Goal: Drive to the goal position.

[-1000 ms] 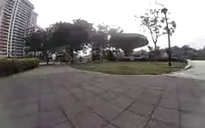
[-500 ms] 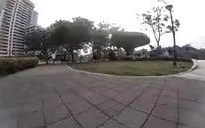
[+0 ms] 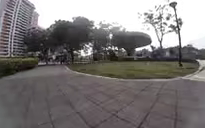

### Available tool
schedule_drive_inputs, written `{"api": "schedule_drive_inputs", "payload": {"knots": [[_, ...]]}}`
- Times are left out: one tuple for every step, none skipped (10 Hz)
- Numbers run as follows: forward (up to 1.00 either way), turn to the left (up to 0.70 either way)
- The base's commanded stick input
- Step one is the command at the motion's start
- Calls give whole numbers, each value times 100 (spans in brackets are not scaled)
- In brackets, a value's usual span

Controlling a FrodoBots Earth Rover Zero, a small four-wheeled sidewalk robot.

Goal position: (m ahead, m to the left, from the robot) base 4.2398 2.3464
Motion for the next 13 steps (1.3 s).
{"api": "schedule_drive_inputs", "payload": {"knots": [[85,0],[85,0],[85,0],[85,0],[85,10],[85,34],[85,34],[85,34],[85,34],[85,34],[85,34],[85,34],[85,34]]}}
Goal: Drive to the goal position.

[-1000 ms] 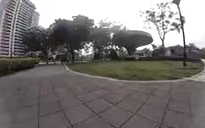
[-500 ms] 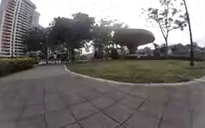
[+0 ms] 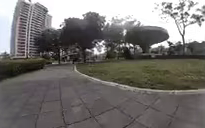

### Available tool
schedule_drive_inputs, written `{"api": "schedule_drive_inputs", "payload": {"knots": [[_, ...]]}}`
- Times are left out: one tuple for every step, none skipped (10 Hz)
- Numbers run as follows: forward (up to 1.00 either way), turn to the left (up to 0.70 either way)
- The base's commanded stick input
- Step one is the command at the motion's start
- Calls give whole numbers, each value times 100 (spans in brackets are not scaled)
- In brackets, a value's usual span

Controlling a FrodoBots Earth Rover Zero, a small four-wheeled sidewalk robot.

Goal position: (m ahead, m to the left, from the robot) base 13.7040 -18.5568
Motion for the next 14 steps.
{"api": "schedule_drive_inputs", "payload": {"knots": [[85,32],[85,0],[85,0],[85,0],[85,0],[85,0],[85,0],[85,0],[85,0],[85,0],[85,6],[85,34],[85,34],[85,34]]}}
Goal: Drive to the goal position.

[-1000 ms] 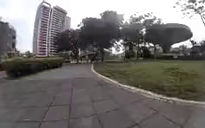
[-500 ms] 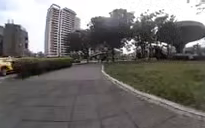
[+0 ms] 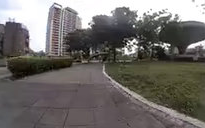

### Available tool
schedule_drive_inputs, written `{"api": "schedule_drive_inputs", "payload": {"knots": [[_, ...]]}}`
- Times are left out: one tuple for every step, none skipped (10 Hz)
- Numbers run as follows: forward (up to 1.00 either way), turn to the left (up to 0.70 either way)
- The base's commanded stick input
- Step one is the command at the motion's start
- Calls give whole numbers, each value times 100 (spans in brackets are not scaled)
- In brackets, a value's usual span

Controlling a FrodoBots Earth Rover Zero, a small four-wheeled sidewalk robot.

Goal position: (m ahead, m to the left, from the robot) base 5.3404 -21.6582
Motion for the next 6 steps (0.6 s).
{"api": "schedule_drive_inputs", "payload": {"knots": [[85,34],[85,34],[85,34],[85,34],[85,34],[85,34]]}}
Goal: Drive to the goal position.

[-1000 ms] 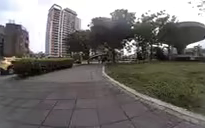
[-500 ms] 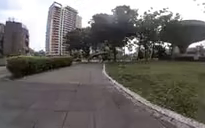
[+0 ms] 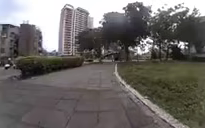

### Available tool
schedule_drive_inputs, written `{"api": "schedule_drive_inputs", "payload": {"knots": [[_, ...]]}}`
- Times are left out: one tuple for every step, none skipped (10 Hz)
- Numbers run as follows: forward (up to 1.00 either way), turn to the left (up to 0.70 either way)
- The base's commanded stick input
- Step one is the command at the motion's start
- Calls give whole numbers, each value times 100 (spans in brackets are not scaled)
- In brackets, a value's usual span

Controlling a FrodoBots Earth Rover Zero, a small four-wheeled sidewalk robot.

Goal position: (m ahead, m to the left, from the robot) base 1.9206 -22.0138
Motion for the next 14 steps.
{"api": "schedule_drive_inputs", "payload": {"knots": [[85,34],[85,34],[85,0],[85,0],[85,0],[85,0],[85,0],[85,0],[85,0],[85,0],[85,0],[85,0],[85,0],[85,0]]}}
